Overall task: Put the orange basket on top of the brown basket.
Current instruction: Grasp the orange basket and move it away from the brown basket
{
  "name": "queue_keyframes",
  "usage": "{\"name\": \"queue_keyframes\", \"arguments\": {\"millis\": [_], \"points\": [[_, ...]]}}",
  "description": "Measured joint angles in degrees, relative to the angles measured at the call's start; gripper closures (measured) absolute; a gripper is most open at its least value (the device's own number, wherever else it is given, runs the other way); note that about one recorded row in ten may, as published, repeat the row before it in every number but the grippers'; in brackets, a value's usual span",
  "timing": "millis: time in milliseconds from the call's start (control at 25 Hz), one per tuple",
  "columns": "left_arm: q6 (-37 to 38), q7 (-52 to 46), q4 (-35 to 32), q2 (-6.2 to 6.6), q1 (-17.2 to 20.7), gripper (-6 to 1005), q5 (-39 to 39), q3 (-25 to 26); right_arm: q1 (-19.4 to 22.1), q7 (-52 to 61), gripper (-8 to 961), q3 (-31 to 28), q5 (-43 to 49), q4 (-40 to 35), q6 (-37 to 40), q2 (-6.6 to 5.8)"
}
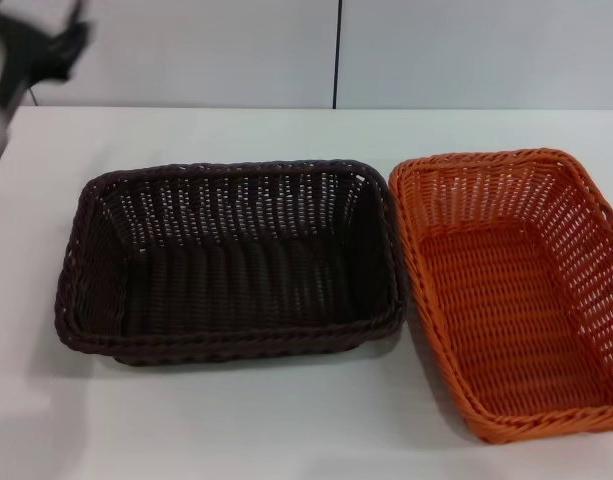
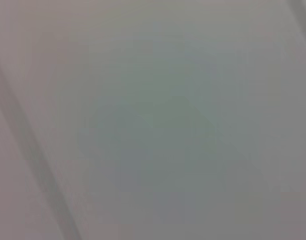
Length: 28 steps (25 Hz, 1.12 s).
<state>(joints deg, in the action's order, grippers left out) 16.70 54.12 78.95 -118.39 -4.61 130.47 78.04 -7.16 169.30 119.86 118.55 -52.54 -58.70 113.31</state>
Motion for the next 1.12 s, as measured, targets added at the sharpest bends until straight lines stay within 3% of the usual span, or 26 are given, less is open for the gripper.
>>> {"name": "queue_keyframes", "arguments": {"millis": [40, 120, 160, 200, 320, 360, 400, 440, 480, 520, 560, 600, 720, 760, 800, 840, 880, 960, 1120], "points": [[15.5, -5.2, -7.2, 0.0, 2.0, 284, 0.0, -5.9, 0.3, 0.0, 186, -2.8, 4.5, -7.8, 10.5, -2.17], [20.0, -8.0, -10.4, 0.01, 2.4, 285, 0.0, -7.6, 0.3, 0.0, 186, -4.2, 6.5, -10.8, 15.0, -2.67], [30.4, -17.4, -19.4, -0.04, 2.6, 285, -0.1, -10.2, 0.3, 0.0, 186, -9.5, 12.6, -18.6, 30.8, -3.09], [30.4, -17.4, -19.4, -0.04, 2.6, 285, -0.1, -10.2, 0.3, 0.0, 186, -9.5, 12.6, -18.6, 30.8, -3.09], [35.7, -30.5, -30.1, -0.11, 1.8, 286, -0.1, -11.1, -1.1, -0.6, 186, -17.0, 18.6, -30.4, 58.0, -3.12], [37.4, -37.0, -36.4, -0.1, 0.7, 287, 0.0, -11.1, -3.1, -2.0, 186, -21.0, 20.0, -36.6, 75.1, -3.04], [37.4, -37.0, -36.4, -0.1, 0.7, 287, 0.0, -11.1, -3.1, -2.0, 186, -21.0, 20.0, -36.6, 75.1, -3.04], [38.2, -39.0, -39.1, -0.1, 0.1, 287, 0.0, -11.1, -6.0, -4.9, 186, -25.7, 20.0, -42.4, 92.2, -2.64], [39.3, -40.6, -42.3, -0.17, -0.5, 288, 0.0, -11.3, -6.0, -4.9, 187, -25.7, 20.0, -42.4, 92.2, -2.64], [40.0, -41.2, -43.8, -0.21, -0.8, 288, -0.1, -11.4, -7.8, -6.8, 187, -28.3, 19.5, -45.0, 101.1, -2.2], [41.3, -41.6, -46.2, -0.31, -1.1, 288, -0.1, -11.9, -11.2, -11.2, 187, -33.2, 17.9, -48.8, 117.8, -0.97], [41.3, -41.6, -46.2, -0.31, -1.1, 289, -0.1, -11.9, -11.2, -11.2, 187, -33.2, 17.9, -48.8, 117.8, -0.97], [41.9, -41.6, -46.7, -0.31, -0.8, 290, -0.1, -12.1, -16.2, -19.2, 187, -41.9, 14.2, -52.7, 140.3, 1.83], [42.2, -41.7, -46.8, -0.27, -0.6, 290, -0.1, -12.1, -19.2, -23.2, 187, -47.1, 13.3, -54.6, 154.3, 3.15], [42.2, -41.7, -46.8, -0.27, -0.6, 290, -0.1, -12.1, -19.2, -23.2, 187, -47.1, 13.3, -54.6, 154.3, 3.15], [42.3, -41.7, -47.0, -0.25, -0.6, 290, -0.1, -12.1, -21.7, -26.0, 186, -50.8, 13.2, -56.0, 166.1, 3.63], [42.3, -41.7, -47.0, -0.25, -0.6, 290, -0.1, -12.1, -21.7, -26.0, 186, -50.8, 13.2, -56.0, 166.1, 3.63], [42.6, -41.8, -48.1, -0.31, -0.9, 290, -0.4, -12.1, -22.5, -27.8, 186, -53.8, 12.9, -57.0, 175.7, 3.64], [42.1, -41.8, -48.6, -0.33, -1.3, 290, -1.4, -12.4, -21.9, -28.6, 186, -54.5, 12.7, -56.9, 179.7, 3.68]]}}
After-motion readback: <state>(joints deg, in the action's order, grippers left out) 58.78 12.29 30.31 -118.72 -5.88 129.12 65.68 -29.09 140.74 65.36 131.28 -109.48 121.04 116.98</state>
